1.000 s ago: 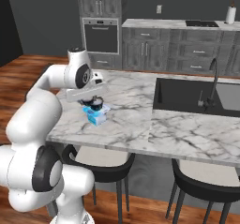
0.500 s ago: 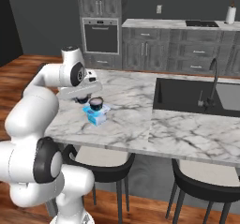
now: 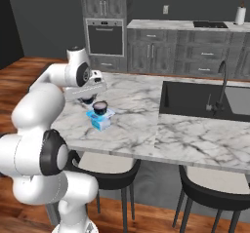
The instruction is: Stack the yogurt containers by placing the smaller containers on top of the larger containers.
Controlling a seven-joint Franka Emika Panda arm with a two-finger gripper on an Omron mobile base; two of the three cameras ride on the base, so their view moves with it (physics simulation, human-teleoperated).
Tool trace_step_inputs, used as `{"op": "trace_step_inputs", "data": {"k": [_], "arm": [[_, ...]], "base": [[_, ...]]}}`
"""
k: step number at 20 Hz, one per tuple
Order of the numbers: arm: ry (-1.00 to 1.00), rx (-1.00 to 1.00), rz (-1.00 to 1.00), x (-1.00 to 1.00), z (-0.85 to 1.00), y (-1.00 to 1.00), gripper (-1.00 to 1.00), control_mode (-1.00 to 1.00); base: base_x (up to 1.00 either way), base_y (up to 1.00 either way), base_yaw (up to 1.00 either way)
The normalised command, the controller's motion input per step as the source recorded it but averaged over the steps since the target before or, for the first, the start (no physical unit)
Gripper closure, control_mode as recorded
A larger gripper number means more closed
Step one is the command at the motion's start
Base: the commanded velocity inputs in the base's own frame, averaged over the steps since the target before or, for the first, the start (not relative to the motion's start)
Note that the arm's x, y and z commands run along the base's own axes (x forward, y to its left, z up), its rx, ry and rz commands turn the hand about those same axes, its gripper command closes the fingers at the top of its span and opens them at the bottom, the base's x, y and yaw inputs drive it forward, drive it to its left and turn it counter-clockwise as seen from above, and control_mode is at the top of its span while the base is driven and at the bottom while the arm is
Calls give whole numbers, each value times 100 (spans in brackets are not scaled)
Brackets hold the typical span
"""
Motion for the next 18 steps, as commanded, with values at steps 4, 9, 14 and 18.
{"op": "trace_step_inputs", "data": {"k": [4, 9, 14, 18], "arm": [[0, 3, 0, 24, 0, 0, 100, -100], [0, 2, 0, 20, 0, 0, 100, -100], [0, 0, 0, 17, 0, 0, 100, -100], [1, 0, 0, 19, -6, 0, 100, -100]], "base": [[0, 0, 0], [0, 0, 0], [0, 0, 0], [0, 0, 0]]}}
